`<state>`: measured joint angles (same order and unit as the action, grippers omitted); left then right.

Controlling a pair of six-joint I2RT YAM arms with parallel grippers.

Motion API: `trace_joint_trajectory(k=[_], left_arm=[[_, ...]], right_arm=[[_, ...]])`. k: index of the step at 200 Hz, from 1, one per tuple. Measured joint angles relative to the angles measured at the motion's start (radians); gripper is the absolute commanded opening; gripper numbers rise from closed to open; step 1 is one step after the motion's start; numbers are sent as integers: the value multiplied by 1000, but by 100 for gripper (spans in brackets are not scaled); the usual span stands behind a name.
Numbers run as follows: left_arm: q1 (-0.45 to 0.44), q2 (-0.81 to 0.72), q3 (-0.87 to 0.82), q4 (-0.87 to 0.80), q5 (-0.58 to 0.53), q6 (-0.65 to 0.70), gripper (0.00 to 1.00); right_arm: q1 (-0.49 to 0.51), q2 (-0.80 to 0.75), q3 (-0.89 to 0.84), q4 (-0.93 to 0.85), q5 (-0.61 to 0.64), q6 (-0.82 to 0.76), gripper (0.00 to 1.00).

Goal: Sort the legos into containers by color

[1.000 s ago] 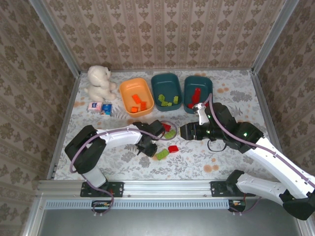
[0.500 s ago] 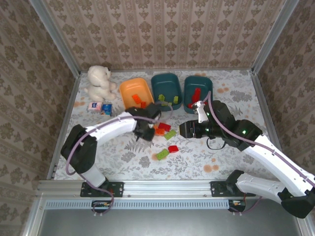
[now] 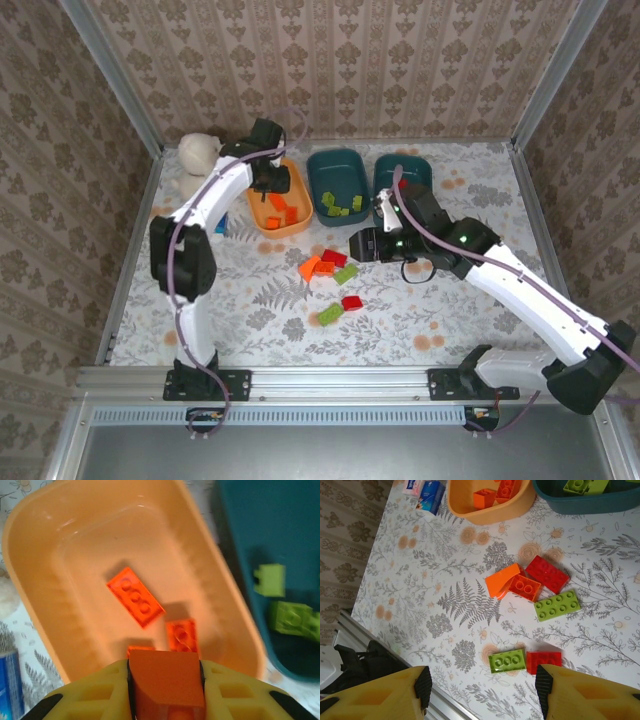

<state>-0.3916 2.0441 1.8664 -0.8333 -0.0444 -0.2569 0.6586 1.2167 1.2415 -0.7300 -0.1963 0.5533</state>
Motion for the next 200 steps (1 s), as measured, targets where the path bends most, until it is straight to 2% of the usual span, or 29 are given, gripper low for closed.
trace_joint_trajectory(k=[24, 46, 160, 200], left_arm=[[22, 127, 56, -19, -47, 8, 31], [25, 179, 61, -40, -77, 13, 35], [6, 245, 104, -83, -195, 15, 36], [0, 270, 116, -119, -216, 14, 42]], right_arm=[[-7, 18, 15, 2, -5, 0, 60], [-13, 27, 22, 10, -16, 0, 60], [-33, 34, 22, 16, -34, 0, 60], [-35, 34, 22, 16, -45, 0, 60]])
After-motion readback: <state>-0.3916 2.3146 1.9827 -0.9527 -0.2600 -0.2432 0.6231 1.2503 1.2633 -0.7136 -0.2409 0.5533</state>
